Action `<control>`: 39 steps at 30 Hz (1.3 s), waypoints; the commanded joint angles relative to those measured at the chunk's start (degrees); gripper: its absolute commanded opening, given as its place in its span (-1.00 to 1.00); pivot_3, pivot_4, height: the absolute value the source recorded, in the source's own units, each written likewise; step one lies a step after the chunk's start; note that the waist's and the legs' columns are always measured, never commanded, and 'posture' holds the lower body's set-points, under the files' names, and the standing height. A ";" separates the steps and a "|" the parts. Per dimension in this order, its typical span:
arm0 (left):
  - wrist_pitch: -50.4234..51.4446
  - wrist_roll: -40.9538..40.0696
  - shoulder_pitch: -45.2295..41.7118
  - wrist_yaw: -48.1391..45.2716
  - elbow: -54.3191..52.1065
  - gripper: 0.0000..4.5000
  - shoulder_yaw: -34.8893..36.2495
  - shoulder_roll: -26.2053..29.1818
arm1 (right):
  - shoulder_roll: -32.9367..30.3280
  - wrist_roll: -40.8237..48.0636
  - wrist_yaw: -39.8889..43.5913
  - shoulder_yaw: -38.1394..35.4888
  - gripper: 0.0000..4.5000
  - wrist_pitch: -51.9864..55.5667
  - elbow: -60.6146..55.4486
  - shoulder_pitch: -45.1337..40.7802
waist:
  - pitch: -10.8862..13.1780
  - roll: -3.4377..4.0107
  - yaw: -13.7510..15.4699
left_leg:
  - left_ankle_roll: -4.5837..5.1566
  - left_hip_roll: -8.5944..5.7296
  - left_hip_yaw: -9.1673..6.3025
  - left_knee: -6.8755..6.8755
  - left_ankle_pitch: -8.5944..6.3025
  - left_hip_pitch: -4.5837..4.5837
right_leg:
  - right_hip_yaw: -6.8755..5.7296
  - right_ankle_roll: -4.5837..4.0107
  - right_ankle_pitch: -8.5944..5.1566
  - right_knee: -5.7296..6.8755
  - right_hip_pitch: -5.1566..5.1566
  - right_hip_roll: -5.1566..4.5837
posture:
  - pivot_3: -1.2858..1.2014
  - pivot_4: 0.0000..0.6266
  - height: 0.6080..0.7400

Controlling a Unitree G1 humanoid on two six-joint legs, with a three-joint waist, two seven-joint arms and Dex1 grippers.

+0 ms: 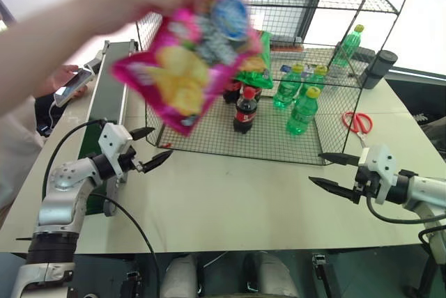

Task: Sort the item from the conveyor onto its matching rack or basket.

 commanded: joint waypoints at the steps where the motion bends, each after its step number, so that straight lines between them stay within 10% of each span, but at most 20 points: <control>1: 0.09 -0.98 0.66 -0.19 -2.05 1.00 0.96 0.61 | -0.74 0.44 0.11 -0.54 0.48 -0.75 -1.49 -0.30 | 0.00 0.00 -0.04 | 0.00 0.00 0.00 0.00 0.00 0.01 | 0.00 0.00 0.00 0.00 0.00 0.00 | 0.03 -0.52 1.00; 16: 1.51 -2.10 2.95 0.69 -4.73 1.00 2.25 1.57 | 1.76 1.48 -0.52 3.17 0.48 -0.46 -0.10 -5.49 | 0.00 0.00 -0.02 | -0.01 0.00 -0.01 0.01 0.00 0.01 | 0.00 0.00 0.00 0.01 0.00 0.00 | 0.03 -0.52 1.00; 20: 1.78 -1.93 3.92 1.00 -6.20 1.00 2.35 1.56 | 2.31 10.21 1.35 2.65 0.98 8.17 -1.82 -7.15 | 0.00 0.00 -0.04 | -0.01 0.01 -0.01 0.01 0.00 0.01 | 0.00 0.00 0.00 0.01 -0.01 0.00 | 0.03 -0.52 1.00; 39: 2.07 -1.88 7.14 3.13 -9.06 1.00 4.03 2.28 | 5.68 8.05 0.21 7.23 0.98 5.91 -2.68 -10.63 | 0.00 0.01 -0.07 | 0.00 0.02 -0.02 0.01 0.00 0.00 | 0.00 -0.01 0.00 0.02 -0.03 0.00 | 0.03 -0.52 1.00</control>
